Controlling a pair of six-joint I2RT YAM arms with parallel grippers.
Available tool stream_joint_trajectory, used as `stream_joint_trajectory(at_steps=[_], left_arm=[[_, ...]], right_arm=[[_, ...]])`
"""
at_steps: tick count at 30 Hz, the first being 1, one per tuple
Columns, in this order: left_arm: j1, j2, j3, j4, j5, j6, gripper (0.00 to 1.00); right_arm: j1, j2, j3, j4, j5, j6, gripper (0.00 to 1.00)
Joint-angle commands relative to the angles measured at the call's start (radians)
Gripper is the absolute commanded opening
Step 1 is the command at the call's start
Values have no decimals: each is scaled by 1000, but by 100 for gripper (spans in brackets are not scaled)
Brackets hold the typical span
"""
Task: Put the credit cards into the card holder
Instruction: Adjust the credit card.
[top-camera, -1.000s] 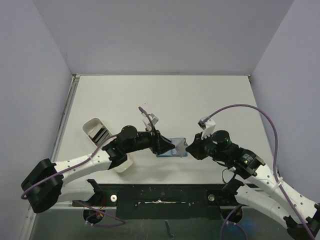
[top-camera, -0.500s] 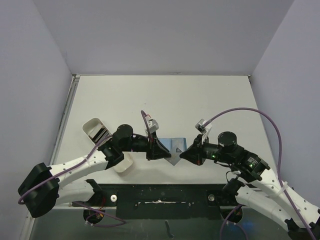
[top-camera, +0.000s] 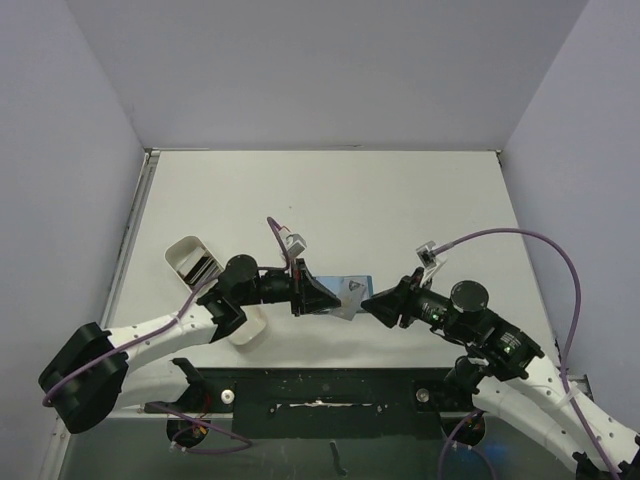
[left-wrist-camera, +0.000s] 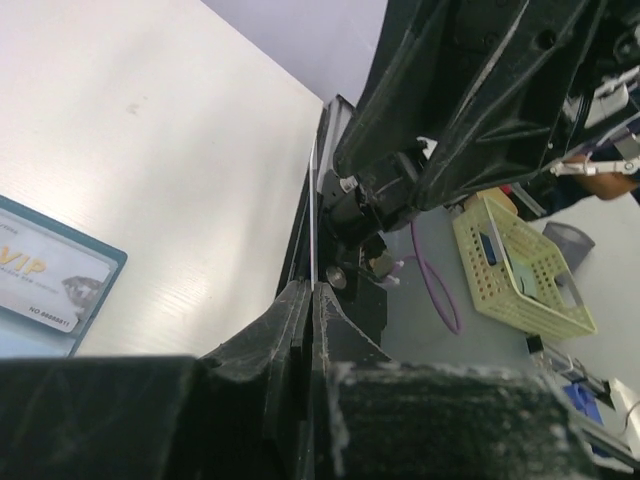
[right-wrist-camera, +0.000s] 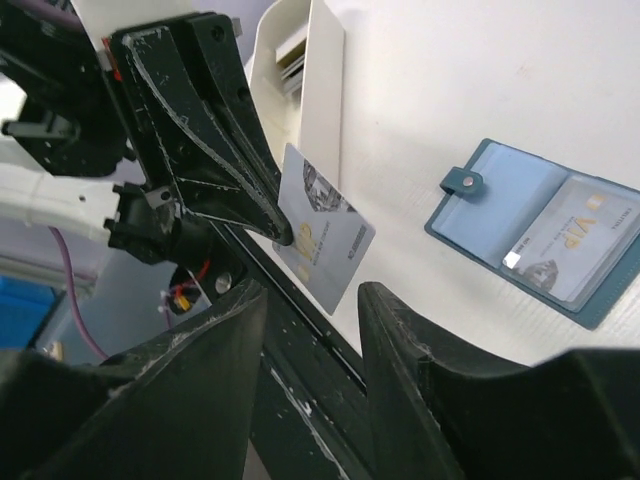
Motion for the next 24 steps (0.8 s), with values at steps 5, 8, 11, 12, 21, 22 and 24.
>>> stream_joint_trajectory(at_steps=[5,8,11,12,21,22,24], left_arm=[[8,52,-84,382,-201,-212,0],[8,84,-103,489,-202,-277,0],[8,112,-110,571,-202,-326,0],[8,121,-113,594,-202,-338,0],[8,154,-128,669,-233,-389,0],[8,154,-128,668,-236,-391,0],[9,150,-125,654,-246,-389,0]], right_arm=[[4,-30,-115,289,127,248,41],[4,7,-121,353,127,274,40],[4,50,-120,403,128,290,38],[3,63,-120,408,135,299,38],[5,88,-105,368,211,318,41],[4,89,-100,351,221,318,43],[5,97,-78,285,266,320,46]])
